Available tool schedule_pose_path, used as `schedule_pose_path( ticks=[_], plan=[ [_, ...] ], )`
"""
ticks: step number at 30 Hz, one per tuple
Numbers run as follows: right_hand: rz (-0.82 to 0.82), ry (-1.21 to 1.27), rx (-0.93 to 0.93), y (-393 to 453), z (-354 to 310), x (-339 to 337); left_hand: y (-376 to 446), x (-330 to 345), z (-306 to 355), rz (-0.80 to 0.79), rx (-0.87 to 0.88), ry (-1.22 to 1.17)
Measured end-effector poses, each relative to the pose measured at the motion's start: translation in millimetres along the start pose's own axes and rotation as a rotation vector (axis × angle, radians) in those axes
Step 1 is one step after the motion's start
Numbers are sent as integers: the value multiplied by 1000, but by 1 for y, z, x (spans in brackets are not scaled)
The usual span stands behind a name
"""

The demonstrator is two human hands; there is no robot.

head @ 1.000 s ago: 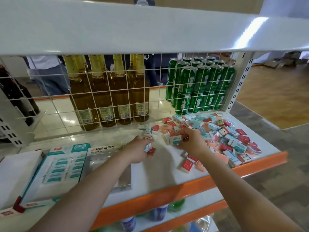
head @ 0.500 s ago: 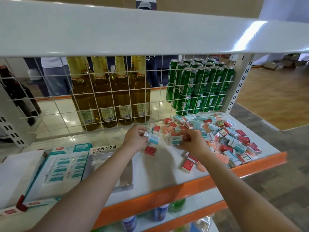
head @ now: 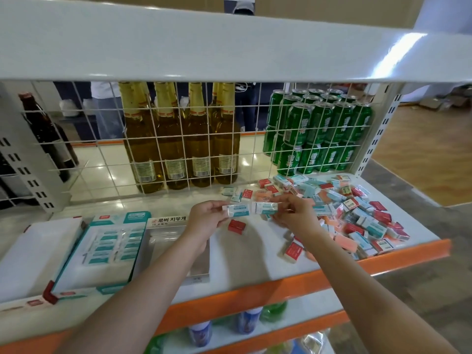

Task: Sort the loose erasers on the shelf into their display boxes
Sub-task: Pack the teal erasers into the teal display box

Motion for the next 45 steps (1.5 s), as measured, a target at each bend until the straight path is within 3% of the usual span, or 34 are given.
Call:
schedule_pose_path(
  ticks=[12,19,31,45],
  plan=[
    [-65,-81,-78,-23,-19,52,-16,-67,7,93,75,248],
    [-95,-71,-50,-50,-26,114,-30,-137,18,149,165,527],
    [-179,-278,-130,-100,-41,219,-53,-239,12,-46,178,839],
    [-189,-649,-217,-106,-39,267,-51,-250,-1,-144,187,981]
  ],
)
Point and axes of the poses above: each hand's wrist, its own y-axis towards the middle knuckle, its own x-axis out of the palm, z = x × y, the point moved 6 cm from there along y, towards the middle knuckle, and after that the axes turned 13 degrees about x, right-handed, at the moved point
